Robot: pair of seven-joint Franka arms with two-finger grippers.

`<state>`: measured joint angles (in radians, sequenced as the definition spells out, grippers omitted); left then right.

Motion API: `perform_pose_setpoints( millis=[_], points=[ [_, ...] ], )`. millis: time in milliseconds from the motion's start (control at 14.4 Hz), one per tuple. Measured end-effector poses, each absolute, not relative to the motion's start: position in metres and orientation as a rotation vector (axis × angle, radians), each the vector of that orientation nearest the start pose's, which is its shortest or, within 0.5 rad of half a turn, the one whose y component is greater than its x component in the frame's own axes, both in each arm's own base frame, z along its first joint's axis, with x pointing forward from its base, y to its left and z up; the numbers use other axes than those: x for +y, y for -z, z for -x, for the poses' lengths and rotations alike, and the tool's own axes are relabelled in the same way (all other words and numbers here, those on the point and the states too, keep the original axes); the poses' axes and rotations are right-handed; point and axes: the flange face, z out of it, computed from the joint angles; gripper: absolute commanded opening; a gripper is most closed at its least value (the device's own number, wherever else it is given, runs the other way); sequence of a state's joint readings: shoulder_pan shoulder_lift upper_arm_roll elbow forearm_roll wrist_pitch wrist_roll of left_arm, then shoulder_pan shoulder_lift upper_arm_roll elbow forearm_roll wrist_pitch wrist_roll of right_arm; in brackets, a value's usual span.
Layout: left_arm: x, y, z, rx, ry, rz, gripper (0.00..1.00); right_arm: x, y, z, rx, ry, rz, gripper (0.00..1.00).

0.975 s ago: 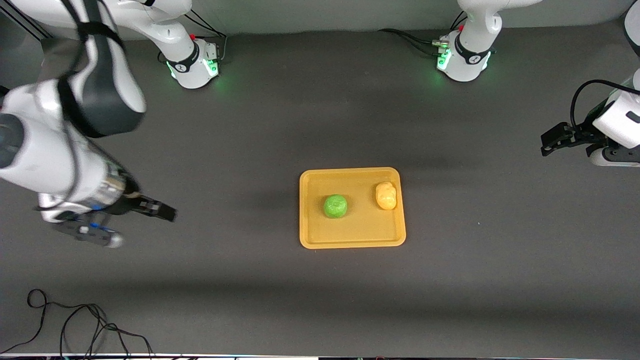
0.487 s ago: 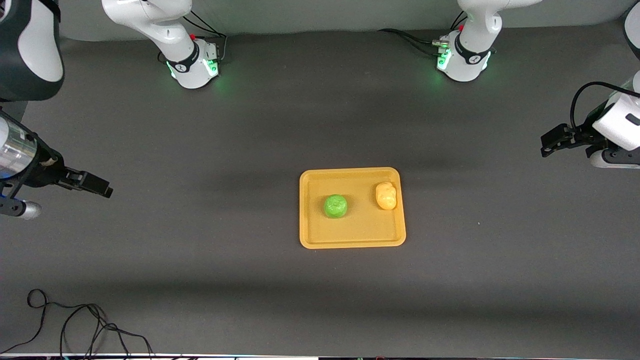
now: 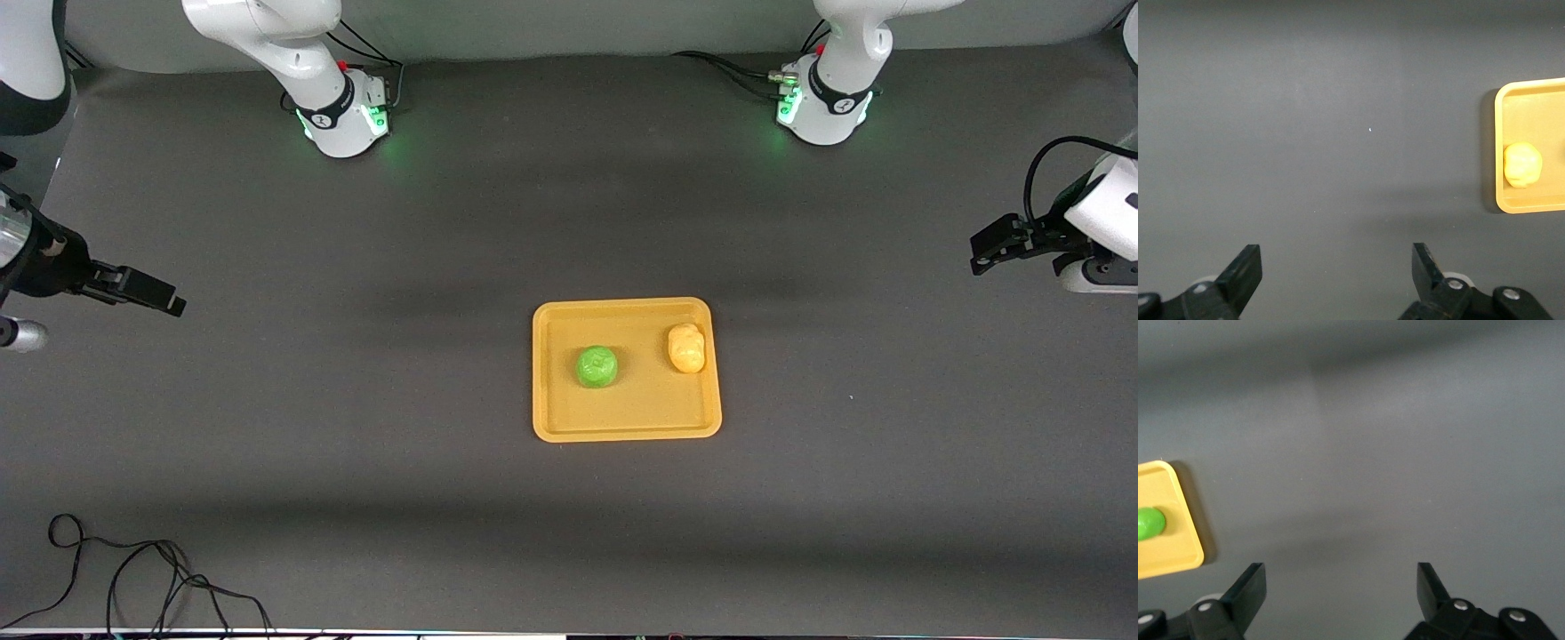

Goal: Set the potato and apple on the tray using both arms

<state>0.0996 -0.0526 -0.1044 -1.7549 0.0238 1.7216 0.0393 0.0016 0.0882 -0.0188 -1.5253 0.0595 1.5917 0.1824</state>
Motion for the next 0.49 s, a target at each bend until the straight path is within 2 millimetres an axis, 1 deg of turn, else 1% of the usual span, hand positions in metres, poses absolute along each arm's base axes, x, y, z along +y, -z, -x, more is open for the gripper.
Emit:
perform_pose_setpoints(
  millis=[209, 348, 487],
  points=[
    [-0.0022, -0.5788, -0.5473, 0.076, 0.027, 3.110, 1.00, -0.0158, -0.6017, -0.5727, 0.262, -0.037, 3.073, 1.00],
    [-0.0022, -0.5787, -0.5472, 0.076, 0.025, 3.110, 1.00, -0.0159, -0.5998, -0.5712, 0.243, -0.044, 3.079, 1.00],
    [-0.0023, -0.5787, -0.5472, 0.076, 0.025, 3.110, 1.00, -0.0131, -0.5928, -0.5707, 0.226, -0.065, 3.086, 1.00]
  ],
)
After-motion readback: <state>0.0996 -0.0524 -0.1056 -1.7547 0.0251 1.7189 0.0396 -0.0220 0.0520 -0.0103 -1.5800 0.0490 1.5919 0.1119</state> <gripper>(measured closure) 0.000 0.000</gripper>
